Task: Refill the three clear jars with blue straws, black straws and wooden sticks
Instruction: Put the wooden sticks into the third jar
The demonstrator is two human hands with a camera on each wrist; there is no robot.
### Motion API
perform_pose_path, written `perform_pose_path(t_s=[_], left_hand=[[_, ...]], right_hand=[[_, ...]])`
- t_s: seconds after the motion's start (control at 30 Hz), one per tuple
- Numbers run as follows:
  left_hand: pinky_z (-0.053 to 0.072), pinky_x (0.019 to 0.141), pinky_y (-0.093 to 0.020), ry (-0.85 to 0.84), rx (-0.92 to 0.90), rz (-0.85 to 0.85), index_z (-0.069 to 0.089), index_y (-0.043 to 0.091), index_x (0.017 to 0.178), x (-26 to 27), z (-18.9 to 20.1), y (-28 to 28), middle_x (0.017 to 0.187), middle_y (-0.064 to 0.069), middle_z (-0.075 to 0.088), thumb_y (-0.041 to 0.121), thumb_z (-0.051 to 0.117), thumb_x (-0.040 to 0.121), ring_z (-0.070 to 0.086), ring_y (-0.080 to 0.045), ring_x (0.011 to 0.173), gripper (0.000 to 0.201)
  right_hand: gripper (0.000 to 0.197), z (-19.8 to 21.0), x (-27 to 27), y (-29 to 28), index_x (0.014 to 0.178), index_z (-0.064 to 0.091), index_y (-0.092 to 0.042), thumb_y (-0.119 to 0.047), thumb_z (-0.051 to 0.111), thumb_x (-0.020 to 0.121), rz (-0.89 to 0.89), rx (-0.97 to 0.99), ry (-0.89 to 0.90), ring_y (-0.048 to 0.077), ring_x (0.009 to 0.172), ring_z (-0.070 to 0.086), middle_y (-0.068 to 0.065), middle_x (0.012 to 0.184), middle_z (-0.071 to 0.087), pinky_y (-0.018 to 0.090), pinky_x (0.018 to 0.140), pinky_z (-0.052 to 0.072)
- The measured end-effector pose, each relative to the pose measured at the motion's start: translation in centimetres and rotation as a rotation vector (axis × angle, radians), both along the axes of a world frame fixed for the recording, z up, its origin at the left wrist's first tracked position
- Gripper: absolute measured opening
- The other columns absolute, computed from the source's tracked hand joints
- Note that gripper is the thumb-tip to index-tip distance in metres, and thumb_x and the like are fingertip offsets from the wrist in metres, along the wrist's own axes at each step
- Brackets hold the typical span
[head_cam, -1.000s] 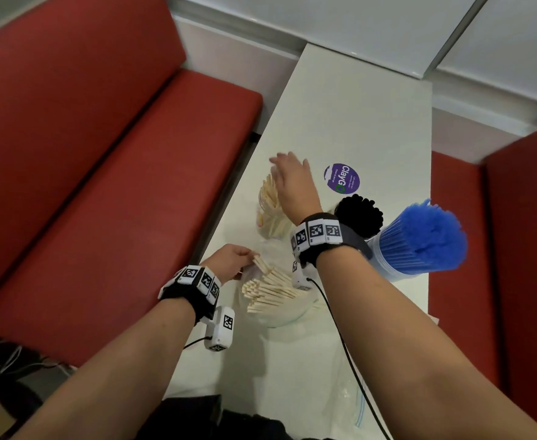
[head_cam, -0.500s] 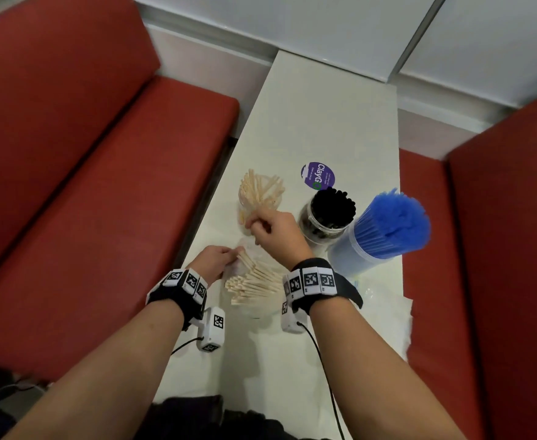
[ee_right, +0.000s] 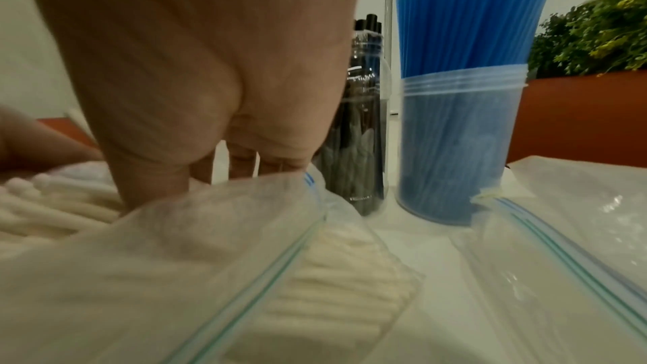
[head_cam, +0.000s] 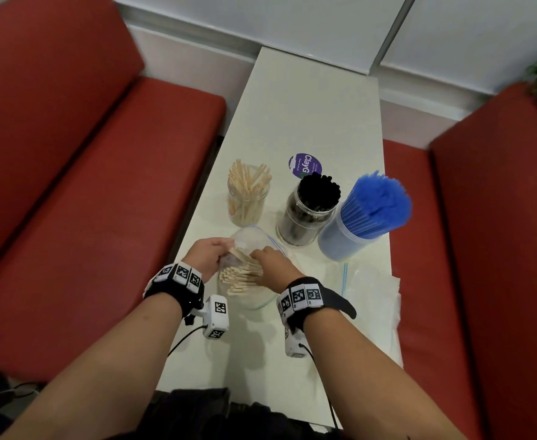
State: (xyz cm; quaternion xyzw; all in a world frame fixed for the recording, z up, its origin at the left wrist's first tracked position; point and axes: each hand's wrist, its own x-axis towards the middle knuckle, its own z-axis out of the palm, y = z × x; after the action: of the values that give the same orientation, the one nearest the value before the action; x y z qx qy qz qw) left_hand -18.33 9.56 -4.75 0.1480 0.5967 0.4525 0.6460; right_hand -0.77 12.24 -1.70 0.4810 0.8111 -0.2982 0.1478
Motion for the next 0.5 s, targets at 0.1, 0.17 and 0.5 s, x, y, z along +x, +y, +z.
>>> perform_pose_path(t_s=[0.1,0.17,0.5], left_hand=[[0.057,0.049,-0.027,-0.011,0.019,0.022,0.066,-0.005,0.092,0.4,0.5,-0.2,0.069,-0.012,0.071,0.000,0.058,0.097,0.069,-0.019,0.055,0.010],[0.057,0.050,-0.027,0.001,0.023,0.044,0.066,-0.007,0.095,0.4,0.6,-0.3,0.077,-0.017,0.070,0.008,0.063,0.096,0.067,-0.024,0.059,0.015],[0.053,0.055,-0.025,-0.059,-0.115,-0.077,0.070,-0.001,0.104,0.8,1.9,-0.8,0.078,-0.012,0.065,0.012,0.062,0.095,0.063,-0.021,0.061,0.018]], right_hand=[[0.040,-0.6,0.3,-0.6,0.131,0.056,-0.017,-0.017,0.066,0.093,-0.018,0.005,0.037,0.031,0.120,0.056,0.009,0.127,0.062,0.041,0.100,0.039],[0.031,-0.6,0.6,-0.8,0.121,0.060,-0.013,-0.016,0.070,0.091,-0.062,-0.037,0.124,0.030,0.111,0.059,0.011,0.116,0.067,0.039,0.096,0.041],[0.015,0.3,2.0,-0.8,0.095,0.046,-0.016,-0.014,0.060,0.100,-0.361,-0.006,0.500,0.012,0.073,0.046,-0.003,0.082,0.052,0.010,0.059,0.035]])
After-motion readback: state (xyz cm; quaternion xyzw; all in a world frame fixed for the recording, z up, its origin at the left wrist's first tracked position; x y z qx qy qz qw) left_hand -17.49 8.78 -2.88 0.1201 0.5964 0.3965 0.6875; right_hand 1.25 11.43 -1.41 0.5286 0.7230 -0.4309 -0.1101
